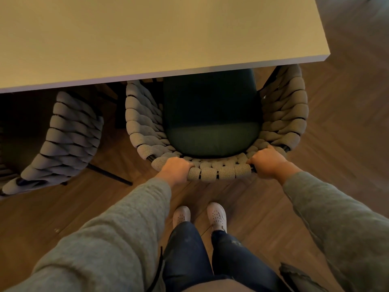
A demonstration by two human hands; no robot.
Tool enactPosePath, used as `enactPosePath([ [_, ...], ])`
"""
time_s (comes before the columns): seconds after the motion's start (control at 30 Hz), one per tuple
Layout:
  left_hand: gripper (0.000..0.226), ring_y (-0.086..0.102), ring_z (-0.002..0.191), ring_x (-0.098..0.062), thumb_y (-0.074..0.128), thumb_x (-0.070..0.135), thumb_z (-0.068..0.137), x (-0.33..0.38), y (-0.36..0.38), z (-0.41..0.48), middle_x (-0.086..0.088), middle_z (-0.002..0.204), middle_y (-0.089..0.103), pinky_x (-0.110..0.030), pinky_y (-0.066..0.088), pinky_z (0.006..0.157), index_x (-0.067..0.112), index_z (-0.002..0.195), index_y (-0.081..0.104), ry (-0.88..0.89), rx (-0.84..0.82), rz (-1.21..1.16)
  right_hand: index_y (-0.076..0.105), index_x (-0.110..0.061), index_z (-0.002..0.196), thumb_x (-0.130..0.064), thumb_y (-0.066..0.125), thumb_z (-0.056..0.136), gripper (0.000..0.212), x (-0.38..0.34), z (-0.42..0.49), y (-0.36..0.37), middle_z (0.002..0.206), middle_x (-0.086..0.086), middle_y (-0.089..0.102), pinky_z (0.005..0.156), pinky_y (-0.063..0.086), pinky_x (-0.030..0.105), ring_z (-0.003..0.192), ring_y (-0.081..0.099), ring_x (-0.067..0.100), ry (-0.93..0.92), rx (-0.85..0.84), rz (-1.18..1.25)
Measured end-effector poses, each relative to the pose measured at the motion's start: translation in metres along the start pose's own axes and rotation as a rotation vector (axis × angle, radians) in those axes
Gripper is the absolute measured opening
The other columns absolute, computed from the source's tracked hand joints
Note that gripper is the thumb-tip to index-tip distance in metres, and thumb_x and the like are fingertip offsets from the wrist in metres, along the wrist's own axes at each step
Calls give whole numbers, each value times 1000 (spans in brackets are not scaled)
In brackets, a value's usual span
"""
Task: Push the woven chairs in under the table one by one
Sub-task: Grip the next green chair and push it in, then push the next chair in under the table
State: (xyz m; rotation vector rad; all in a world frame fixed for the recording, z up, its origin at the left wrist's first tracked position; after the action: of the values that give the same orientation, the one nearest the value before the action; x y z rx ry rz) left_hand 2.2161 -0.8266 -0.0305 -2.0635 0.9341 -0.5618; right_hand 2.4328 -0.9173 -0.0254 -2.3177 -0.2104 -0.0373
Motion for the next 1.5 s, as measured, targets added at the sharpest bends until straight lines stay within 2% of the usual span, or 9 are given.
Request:
enactPosePath([
  [0.07, 32, 62, 102, -19, 60, 27, 89, -1, -1, 1, 3, 110, 66, -35, 49, 87, 30, 121, 59, -5, -4, -3, 60, -30, 107, -22, 48, 95, 18, 0, 1, -2, 92, -5, 56, 100, 36, 39, 101, 57, 18, 2, 3, -4],
  [0.2, 31, 62, 102, -19, 61, 26, 88, 0, -2, -1, 3, 110, 66, -34, 49, 88, 29, 119, 61, -28, 4, -24, 61, -30, 108, -23, 49, 95, 18, -1, 0, -2, 100, -5, 61, 102, 36, 40, 103, 57, 18, 8, -2, 2],
  [0.33, 29, 62, 101, -19, 61, 24, 88, 3, 6, -4, 3, 110, 66, -34, 50, 88, 28, 117, 62, -45, 8, -58, 60, -28, 105, -21, 49, 95, 16, -3, -4, 0, 91, -5, 53, 99, 37, 38, 100, 57, 18, 13, -8, -17],
  [0.9, 31, 62, 100, -16, 63, 29, 86, -2, 3, 4, 6, 107, 65, -34, 50, 87, 33, 117, 59, -9, -20, -50, 55, -33, 112, -21, 51, 94, 21, 2, 2, -5, 110, -4, 62, 107, 33, 45, 109, 56, 20, -11, -71, 28],
  [1.03, 41, 57, 112, -20, 63, 30, 87, -1, 4, 3, 2, 116, 63, -42, 40, 102, 29, 126, 54, -8, -38, -12, 55, -33, 118, -20, 57, 90, 31, 3, 4, -2, 113, -4, 61, 107, 33, 45, 114, 54, 21, 9, -148, 56],
  [1.13, 53, 45, 128, -23, 65, 37, 85, 1, 6, -6, 0, 130, 55, -51, 18, 115, 28, 135, 47, 24, -6, -14, 45, -36, 137, -35, 78, 75, 70, -3, 6, 1, 127, -3, 58, 105, 36, 43, 121, 52, 23, 54, -224, 128],
  [1.23, 69, 28, 142, -24, 67, 38, 84, -8, 7, -23, -4, 146, 41, -49, 6, 119, 24, 145, 37, 52, 73, -33, 20, -34, 153, -45, 84, 68, 108, -34, 15, -29, 149, 3, 42, 109, 36, 42, 135, 41, 28, 14, -238, 347],
  [1.37, 84, 5, 149, -24, 66, 35, 86, -43, 14, -62, -7, 161, 14, -42, 1, 119, 24, 154, 17, -5, 171, -26, 6, -34, 155, -66, 72, 71, 111, -110, 32, -96, 156, 7, 29, 112, 30, 43, 141, 32, 29, -175, -68, 329],
  [1.5, 89, -4, 149, -24, 64, 33, 88, -94, 29, -109, -6, 162, -6, -44, 1, 119, 27, 155, 5, -152, 199, -69, 7, -30, 155, -65, 64, 79, 102, -189, 40, -148, 154, 6, 32, 114, 26, 44, 140, 32, 27, -327, 175, 277],
])
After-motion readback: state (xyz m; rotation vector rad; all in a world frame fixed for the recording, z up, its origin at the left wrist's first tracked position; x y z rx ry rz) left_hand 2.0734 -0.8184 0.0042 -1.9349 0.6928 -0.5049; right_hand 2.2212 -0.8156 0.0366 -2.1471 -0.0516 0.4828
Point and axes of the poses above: each hand's wrist, its own z-axis towards the middle knuckle, its own y-axis out of the palm, x = y × z, the point moved 6 cm from there along z, towards the middle knuckle
